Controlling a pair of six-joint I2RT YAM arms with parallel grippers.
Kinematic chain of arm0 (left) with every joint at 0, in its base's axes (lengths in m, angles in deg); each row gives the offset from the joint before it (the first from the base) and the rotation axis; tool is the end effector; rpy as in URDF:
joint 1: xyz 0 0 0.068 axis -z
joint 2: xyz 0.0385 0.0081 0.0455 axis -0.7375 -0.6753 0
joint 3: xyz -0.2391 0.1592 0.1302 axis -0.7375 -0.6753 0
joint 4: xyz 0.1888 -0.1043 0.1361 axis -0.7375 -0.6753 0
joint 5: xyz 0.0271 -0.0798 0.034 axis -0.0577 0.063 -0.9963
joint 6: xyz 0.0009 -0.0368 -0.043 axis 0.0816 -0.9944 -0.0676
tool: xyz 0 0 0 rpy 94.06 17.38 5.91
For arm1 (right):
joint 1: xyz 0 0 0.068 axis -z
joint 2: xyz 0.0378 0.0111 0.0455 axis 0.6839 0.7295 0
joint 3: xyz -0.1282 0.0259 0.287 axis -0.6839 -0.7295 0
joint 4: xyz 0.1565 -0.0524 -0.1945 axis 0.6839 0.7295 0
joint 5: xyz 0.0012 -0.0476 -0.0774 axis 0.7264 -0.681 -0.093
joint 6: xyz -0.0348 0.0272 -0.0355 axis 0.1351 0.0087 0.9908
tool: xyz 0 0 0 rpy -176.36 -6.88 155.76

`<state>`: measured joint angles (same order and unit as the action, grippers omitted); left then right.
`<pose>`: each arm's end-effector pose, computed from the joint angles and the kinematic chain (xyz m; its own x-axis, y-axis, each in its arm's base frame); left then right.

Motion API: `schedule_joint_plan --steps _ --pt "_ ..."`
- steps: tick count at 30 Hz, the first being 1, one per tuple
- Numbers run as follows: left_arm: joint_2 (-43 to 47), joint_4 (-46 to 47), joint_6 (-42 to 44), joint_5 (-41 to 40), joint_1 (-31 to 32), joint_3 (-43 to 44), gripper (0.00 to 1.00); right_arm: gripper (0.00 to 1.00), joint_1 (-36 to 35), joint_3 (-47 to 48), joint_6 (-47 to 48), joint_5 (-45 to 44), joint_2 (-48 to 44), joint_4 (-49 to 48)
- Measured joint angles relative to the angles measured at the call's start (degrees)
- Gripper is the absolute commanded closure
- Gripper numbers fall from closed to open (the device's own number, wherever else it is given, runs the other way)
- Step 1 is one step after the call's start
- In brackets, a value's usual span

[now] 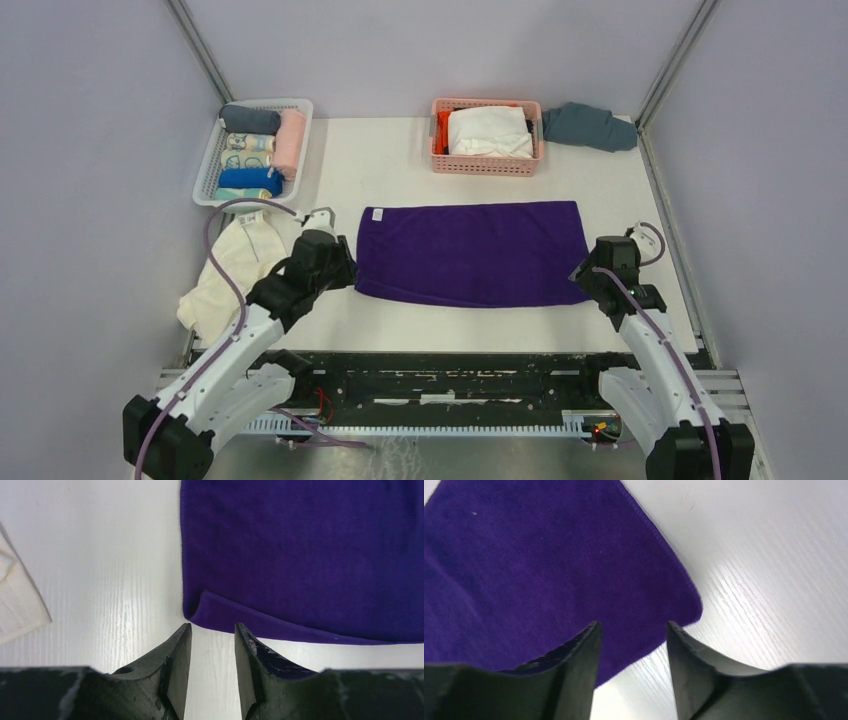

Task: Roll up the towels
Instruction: Flatten out the towel at the center of the board.

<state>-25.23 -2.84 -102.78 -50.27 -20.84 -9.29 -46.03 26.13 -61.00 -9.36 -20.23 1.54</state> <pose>0.1398 -0.0607 0.2707 -0.6690 -0.1631 -0.7252 -0.0131 0.9781 -0.2080 0.1323 -0.0036 0.2320 -0.4937 0.6239 -0.6058 0.6033 0.7474 0.2781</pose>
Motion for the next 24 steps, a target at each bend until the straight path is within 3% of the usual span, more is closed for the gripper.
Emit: schedule_joint_plan --steps 4,8,17,24 --pt "7.9 -2.5 -4.4 0.5 0.0 -0.1 0.52 0.28 0.0 0.4 -0.4 -0.3 -6.0 4.5" --pt "9.4 -2.5 -5.8 0.6 0.0 0.9 0.51 0.24 0.0 1.8 1.1 0.2 -6.6 5.6" --pt "-13.4 4.8 -5.8 2.5 0.0 8.3 0.52 0.12 0.0 8.3 5.5 7.9 8.9 -1.4" --pt "-23.7 8.5 -6.1 4.3 0.0 8.3 0.53 0.09 0.0 8.6 7.5 14.1 15.7 -3.8"
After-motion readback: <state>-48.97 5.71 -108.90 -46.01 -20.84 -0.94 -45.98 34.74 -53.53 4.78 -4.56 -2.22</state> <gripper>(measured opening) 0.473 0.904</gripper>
